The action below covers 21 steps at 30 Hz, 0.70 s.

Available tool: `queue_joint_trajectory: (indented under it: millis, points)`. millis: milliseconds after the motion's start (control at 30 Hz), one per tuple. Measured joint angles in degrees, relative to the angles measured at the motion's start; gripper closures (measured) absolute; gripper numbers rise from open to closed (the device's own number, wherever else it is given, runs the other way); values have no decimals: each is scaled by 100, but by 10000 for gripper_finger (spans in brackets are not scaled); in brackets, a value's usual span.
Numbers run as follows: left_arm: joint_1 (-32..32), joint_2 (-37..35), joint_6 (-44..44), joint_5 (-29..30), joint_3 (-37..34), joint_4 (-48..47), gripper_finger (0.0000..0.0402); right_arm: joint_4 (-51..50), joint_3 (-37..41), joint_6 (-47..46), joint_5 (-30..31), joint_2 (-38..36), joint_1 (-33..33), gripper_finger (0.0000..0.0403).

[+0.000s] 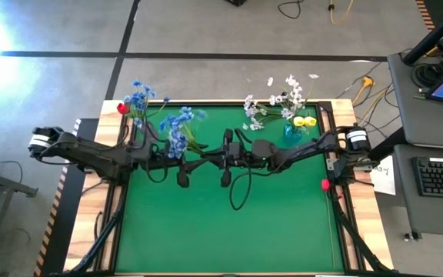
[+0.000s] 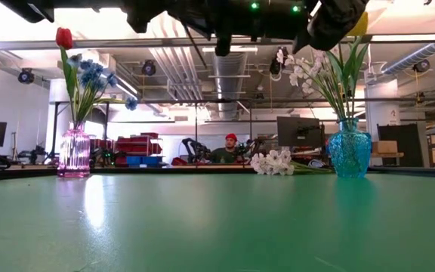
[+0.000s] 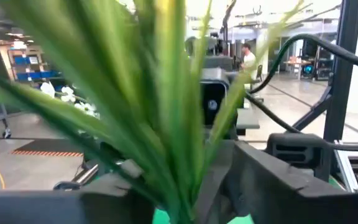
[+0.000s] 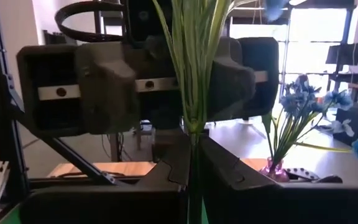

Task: Sort flowers into vase by color
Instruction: Put the blue flowers into the purple vase

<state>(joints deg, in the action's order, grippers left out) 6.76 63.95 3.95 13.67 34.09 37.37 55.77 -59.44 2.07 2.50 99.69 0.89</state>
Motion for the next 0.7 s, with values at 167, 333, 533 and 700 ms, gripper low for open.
queue_joint_trajectory:
  millis: [167, 333, 533, 700]
  points:
    - [-4, -59, -1, 157, -2, -63, 323, 17, 13, -54, 26, -8, 0, 377]
    - [-2, -85, -25, 144, -2, -199, 392, -91, -3, -283, 77, -12, -2, 318]
    - [0, -330, 2, 376, 158, -710, 381, -424, -17, -315, 354, -152, -4, 241]
    - [-6, -776, 228, 1020, 899, -2411, 397, -1031, -17, -346, 667, -370, -4, 201]
